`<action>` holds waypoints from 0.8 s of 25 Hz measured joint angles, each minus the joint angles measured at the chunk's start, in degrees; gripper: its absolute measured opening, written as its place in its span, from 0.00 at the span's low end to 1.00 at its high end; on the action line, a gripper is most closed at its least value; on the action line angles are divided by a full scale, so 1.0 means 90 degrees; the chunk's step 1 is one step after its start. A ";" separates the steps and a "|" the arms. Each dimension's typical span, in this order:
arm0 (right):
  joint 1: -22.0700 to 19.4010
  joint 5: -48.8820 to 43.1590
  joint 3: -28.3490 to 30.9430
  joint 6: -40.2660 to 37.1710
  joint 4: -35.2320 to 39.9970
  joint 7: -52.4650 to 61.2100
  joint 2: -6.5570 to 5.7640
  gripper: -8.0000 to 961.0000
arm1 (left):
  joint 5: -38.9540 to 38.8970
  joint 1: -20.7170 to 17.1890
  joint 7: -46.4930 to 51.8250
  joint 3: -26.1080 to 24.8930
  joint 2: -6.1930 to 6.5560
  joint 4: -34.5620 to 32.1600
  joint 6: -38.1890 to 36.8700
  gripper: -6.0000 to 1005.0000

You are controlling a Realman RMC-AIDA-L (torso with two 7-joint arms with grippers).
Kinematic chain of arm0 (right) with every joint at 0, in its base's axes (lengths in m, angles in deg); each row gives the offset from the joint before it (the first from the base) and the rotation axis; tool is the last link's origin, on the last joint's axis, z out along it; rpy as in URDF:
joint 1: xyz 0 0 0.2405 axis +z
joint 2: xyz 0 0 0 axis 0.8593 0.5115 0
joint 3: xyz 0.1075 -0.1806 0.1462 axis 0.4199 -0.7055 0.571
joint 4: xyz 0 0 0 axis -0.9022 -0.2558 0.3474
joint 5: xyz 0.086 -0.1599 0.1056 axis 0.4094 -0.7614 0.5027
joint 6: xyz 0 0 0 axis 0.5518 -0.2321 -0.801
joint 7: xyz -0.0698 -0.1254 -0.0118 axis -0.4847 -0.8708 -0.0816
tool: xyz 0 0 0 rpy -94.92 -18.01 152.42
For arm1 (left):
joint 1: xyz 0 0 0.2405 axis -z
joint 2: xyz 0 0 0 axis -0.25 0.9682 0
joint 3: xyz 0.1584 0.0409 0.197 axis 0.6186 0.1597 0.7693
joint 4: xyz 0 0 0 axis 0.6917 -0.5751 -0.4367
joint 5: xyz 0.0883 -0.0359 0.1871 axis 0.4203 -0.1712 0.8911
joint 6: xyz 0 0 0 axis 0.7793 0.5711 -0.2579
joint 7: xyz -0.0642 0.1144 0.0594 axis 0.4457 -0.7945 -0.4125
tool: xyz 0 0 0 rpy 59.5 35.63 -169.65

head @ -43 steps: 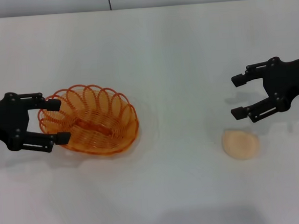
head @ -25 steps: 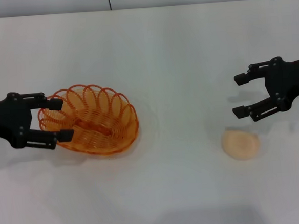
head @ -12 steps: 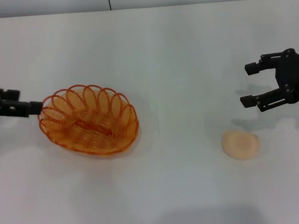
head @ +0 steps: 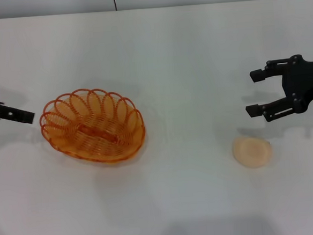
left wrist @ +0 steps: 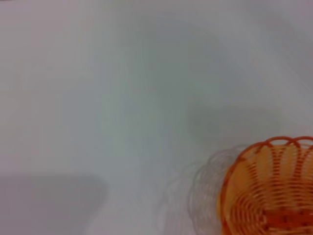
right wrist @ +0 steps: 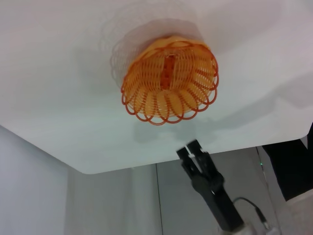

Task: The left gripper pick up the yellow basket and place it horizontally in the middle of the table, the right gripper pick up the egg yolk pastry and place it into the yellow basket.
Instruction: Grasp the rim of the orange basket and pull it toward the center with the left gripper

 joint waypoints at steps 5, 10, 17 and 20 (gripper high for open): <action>-0.0007 -0.0003 -0.0021 0.0001 0.0001 -0.0005 0.0020 0.91 | 0.0027 0.0195 -0.0037 0.0180 -0.0031 0.0664 0.0567 0.84; -0.0015 -0.0007 -0.0032 0.0001 0.0001 -0.0011 0.0031 0.91 | 0.0030 0.0324 -0.0053 0.0389 -0.0147 0.1216 0.1284 0.83; -0.0017 -0.0012 -0.0041 0.0024 -0.0010 -0.0081 0.0080 0.91 | 0.0015 0.0397 -0.0078 0.0633 -0.0282 0.1566 0.1856 0.83; -0.0017 -0.0016 -0.0042 0.0058 -0.0016 -0.0082 0.0087 0.91 | 0.0022 0.0436 -0.0078 0.0641 -0.0312 0.1684 0.1946 0.83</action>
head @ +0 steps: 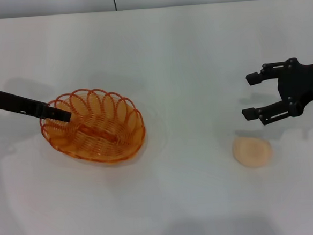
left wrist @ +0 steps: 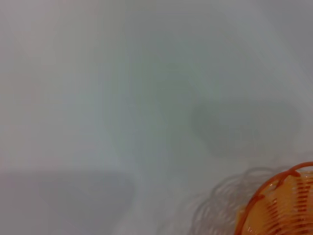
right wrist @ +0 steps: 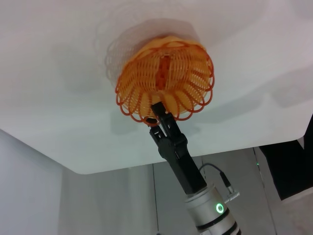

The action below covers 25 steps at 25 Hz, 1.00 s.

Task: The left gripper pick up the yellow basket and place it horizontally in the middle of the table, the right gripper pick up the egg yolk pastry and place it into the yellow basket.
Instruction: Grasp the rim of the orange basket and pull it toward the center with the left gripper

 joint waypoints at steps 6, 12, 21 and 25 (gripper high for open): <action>-0.0038 -0.0001 0.0044 0.0011 -0.0007 -0.0007 -0.0001 0.91 | -0.0055 0.0016 0.0002 0.0000 -0.0025 0.0014 0.0026 0.76; -0.0076 0.0012 0.0047 0.0022 0.0008 -0.0007 -0.0003 0.91 | -0.0060 -0.0001 0.0001 0.0000 -0.0030 0.0015 0.0023 0.55; -0.0091 0.0027 0.0055 0.0030 0.0014 -0.0003 -0.0003 0.91 | -0.0173 -0.0025 -0.0003 0.0000 -0.0050 -0.0041 -0.0085 0.19; -0.0121 0.0047 0.0098 0.0030 0.0017 0.0034 -0.0019 0.91 | -0.0498 -0.0116 0.0003 -0.0019 -0.0055 -0.0248 -0.0319 0.13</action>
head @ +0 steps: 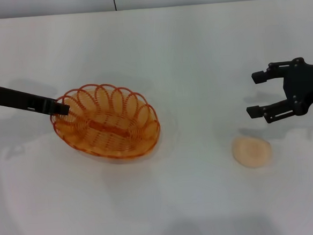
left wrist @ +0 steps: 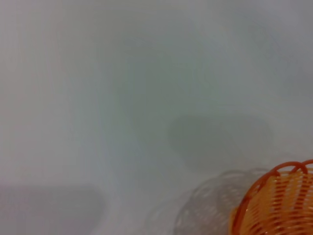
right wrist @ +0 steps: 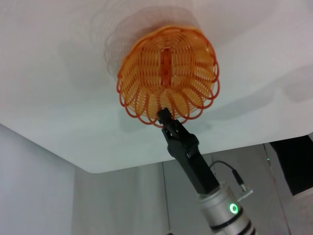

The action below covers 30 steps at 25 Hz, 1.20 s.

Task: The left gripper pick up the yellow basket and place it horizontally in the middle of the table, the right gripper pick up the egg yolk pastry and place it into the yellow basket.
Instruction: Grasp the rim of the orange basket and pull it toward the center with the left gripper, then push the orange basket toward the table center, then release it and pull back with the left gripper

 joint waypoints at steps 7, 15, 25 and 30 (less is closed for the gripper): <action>-0.0056 0.0010 -0.0002 -0.0055 0.0096 0.0010 -0.0023 0.91 | -0.0501 -0.0284 0.0676 -0.0034 -0.0111 -0.0537 -0.0592 0.09; -0.0170 0.0012 -0.0002 -0.0060 0.0196 -0.0028 -0.0011 0.91 | -0.1096 -0.0603 0.2110 0.0545 -0.0270 -0.0905 -0.0572 0.08; -0.0258 -0.0012 -0.0002 -0.0077 0.0246 -0.0108 -0.0003 0.91 | -0.1112 -0.0739 0.3426 0.2186 -0.0271 -0.1202 0.0311 0.08; -0.0300 -0.0013 -0.0002 -0.0079 0.0254 -0.0117 -0.0024 0.91 | -0.1298 -0.0742 0.3649 0.2624 -0.0277 -0.1146 0.0651 0.08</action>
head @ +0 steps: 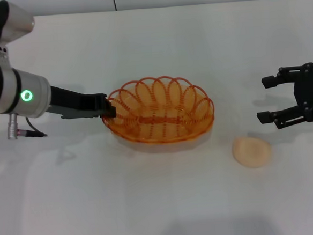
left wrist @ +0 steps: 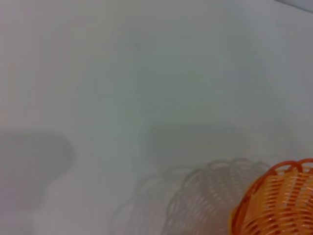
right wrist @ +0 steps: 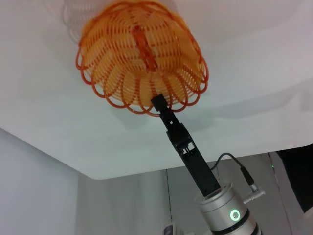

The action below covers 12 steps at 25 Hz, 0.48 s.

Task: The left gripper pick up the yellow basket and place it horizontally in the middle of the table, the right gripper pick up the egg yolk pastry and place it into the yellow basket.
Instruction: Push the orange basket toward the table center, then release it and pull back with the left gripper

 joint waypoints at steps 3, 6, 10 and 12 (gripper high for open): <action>-0.0011 -0.0013 0.0000 0.0000 0.0000 -0.0002 -0.0005 0.91 | -0.0041 -0.0005 0.0110 0.0191 -0.0007 -0.0002 0.0093 0.08; -0.0023 -0.0021 0.0000 0.0007 0.0000 -0.0002 -0.0011 0.91 | -0.0164 -0.0025 0.0169 0.0261 -0.0011 0.0001 0.0124 0.08; -0.0061 -0.0020 0.0000 0.0035 0.0000 -0.0038 -0.0018 0.91 | -0.0353 -0.0080 0.0175 0.0267 -0.0009 0.0002 0.0129 0.09; -0.0080 -0.0002 0.0000 0.0040 0.0005 -0.0067 -0.0019 0.91 | -0.0372 -0.0098 0.0176 0.0273 0.0000 0.0002 0.0129 0.12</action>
